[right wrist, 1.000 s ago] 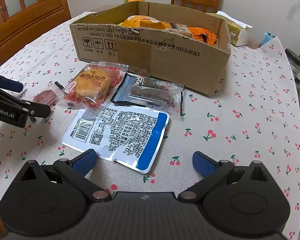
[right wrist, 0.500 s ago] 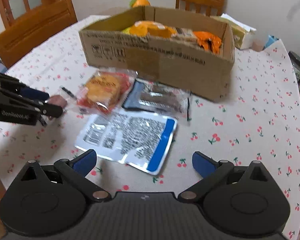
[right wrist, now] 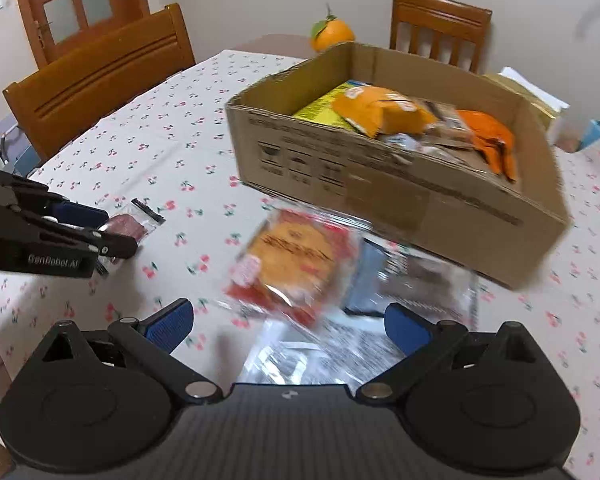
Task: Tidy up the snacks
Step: 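Grasp the red jerky pack with the left tool while the right tool grasps the round cake pack, then carry both packs over the box and release them inside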
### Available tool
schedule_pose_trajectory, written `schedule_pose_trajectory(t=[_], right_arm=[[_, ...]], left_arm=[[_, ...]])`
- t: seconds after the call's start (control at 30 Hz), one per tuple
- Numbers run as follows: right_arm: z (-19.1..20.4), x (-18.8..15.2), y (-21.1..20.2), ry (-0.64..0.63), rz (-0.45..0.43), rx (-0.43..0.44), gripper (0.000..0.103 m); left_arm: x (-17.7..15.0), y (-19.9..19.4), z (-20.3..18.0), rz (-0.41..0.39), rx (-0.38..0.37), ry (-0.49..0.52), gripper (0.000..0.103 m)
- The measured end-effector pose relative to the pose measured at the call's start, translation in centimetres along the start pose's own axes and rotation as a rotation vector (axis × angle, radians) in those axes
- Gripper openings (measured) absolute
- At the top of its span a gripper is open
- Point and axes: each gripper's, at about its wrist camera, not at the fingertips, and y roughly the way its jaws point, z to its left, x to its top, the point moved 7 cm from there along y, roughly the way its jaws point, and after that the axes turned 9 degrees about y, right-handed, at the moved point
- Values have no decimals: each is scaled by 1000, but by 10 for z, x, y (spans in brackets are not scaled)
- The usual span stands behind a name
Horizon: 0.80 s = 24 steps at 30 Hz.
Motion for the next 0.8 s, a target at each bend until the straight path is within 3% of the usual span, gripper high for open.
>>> schedule_pose_trajectory(t=[0.37,0.43,0.5,0.73,0.8], right_arm=[[19,25,41,37,35,-69,100],[20,27,46,41,38,-97,96],[18,29,51,52,49,-118,85],[15,30,51,72,58,-148,78],[13,31,50,78,55,-152,68]], left_arm=[[-2,0,7,-15,-57,21,42],[-2,0,8,-16,-63,26,42],[-2,-1,9,-17,-69,31,43],[-2,-3,9,-11,-89,44,47],[-3,-2,7,-3,-89,52,47]])
